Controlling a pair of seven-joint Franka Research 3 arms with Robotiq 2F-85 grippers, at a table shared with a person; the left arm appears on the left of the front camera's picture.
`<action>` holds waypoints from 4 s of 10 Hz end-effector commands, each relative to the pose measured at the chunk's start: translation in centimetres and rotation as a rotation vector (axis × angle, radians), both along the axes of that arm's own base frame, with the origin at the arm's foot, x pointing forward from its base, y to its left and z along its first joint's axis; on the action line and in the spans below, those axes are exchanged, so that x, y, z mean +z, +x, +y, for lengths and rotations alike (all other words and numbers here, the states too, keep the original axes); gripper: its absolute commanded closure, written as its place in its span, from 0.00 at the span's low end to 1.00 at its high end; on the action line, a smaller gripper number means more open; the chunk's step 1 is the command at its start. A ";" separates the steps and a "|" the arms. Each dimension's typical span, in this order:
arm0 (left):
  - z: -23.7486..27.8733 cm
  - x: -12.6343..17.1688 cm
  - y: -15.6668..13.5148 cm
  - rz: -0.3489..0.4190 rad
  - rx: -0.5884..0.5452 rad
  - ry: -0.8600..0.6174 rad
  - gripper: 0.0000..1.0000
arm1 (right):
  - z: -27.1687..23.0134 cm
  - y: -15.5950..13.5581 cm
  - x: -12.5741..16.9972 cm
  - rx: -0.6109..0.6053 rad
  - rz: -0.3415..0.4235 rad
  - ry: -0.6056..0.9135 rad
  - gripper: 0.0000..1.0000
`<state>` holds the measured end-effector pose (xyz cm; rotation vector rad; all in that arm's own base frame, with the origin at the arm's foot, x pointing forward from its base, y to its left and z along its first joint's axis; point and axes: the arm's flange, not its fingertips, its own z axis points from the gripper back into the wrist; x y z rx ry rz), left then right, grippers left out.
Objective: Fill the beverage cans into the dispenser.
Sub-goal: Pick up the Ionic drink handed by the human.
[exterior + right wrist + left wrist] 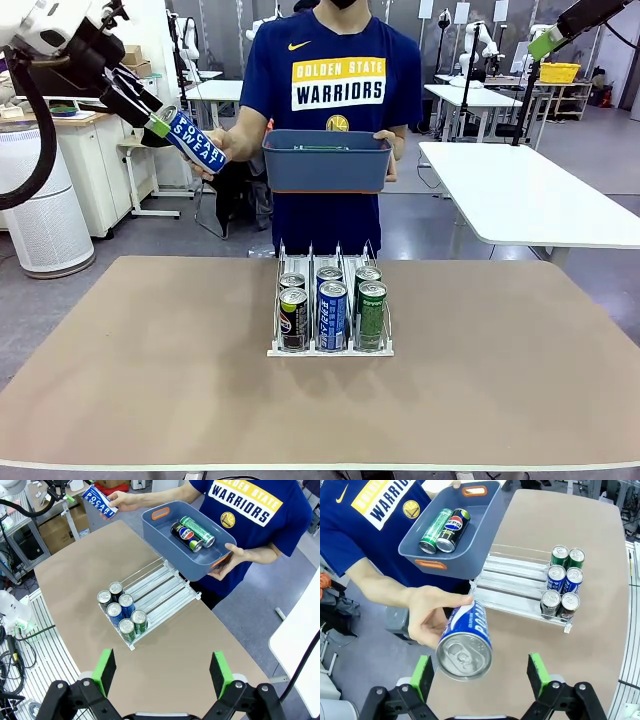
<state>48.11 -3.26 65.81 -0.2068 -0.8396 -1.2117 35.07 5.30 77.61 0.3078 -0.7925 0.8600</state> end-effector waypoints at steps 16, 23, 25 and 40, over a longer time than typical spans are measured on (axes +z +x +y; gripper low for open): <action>2.3 -1.6 3.3 0.044 -0.008 -0.054 0.00 | 0.0 -0.1 -0.1 0.001 0.001 0.000 0.00; 1.1 -2.6 4.3 0.069 -0.049 -0.065 0.00 | 0.0 -0.1 -0.1 0.001 0.001 0.000 0.00; 0.6 -2.6 3.8 0.075 -0.019 -0.050 0.00 | 0.0 -0.1 -0.1 0.001 0.001 0.000 0.00; 1.0 -3.1 3.8 0.115 0.026 -0.030 1.00 | 0.0 -0.1 -0.1 0.001 0.001 0.000 0.00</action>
